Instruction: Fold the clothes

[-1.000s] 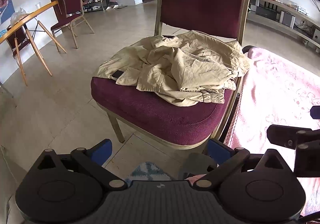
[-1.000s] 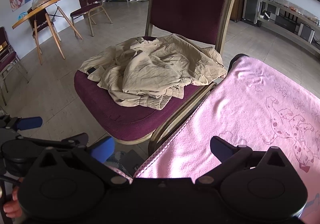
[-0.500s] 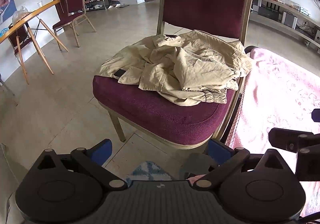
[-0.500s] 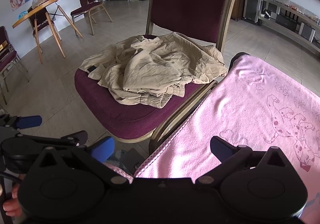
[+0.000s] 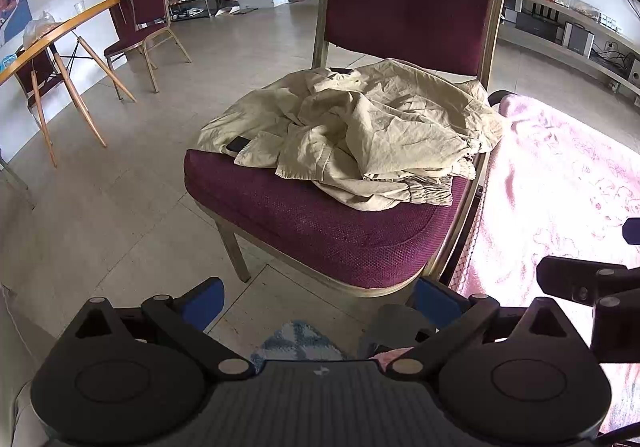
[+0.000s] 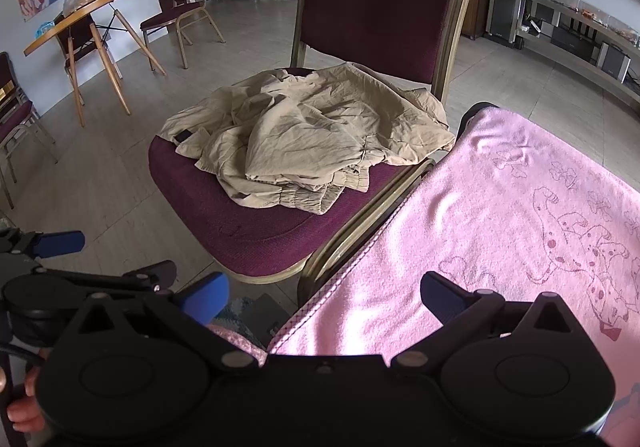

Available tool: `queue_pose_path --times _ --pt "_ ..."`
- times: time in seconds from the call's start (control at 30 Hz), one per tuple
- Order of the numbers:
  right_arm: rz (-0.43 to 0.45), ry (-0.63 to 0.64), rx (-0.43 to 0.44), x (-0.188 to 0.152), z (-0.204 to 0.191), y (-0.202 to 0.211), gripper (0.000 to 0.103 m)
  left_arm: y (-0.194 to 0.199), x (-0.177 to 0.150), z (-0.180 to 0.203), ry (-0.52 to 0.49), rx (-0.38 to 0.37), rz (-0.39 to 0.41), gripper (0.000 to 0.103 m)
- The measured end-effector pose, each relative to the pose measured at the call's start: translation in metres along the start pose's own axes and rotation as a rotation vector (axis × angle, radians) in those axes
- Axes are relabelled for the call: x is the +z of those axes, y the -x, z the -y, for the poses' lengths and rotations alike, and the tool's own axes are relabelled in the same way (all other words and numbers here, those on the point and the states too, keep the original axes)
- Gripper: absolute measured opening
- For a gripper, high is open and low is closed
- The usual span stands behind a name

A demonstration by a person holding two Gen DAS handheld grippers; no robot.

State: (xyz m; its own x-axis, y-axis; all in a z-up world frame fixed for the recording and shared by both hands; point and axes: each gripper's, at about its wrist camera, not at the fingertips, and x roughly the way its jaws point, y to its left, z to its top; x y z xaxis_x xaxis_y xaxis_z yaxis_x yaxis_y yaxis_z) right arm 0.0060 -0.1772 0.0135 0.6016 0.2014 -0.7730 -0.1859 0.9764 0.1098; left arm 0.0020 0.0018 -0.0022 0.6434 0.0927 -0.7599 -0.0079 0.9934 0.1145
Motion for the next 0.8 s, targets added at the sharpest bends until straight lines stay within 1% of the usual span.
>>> queue_pose_path --times 0.8 --pt "-0.008 -0.006 -0.005 -0.0004 0.0005 -0.0007 0.103 -0.0028 0.0002 -0.0017 0.006 -0.007 -0.004 0.102"
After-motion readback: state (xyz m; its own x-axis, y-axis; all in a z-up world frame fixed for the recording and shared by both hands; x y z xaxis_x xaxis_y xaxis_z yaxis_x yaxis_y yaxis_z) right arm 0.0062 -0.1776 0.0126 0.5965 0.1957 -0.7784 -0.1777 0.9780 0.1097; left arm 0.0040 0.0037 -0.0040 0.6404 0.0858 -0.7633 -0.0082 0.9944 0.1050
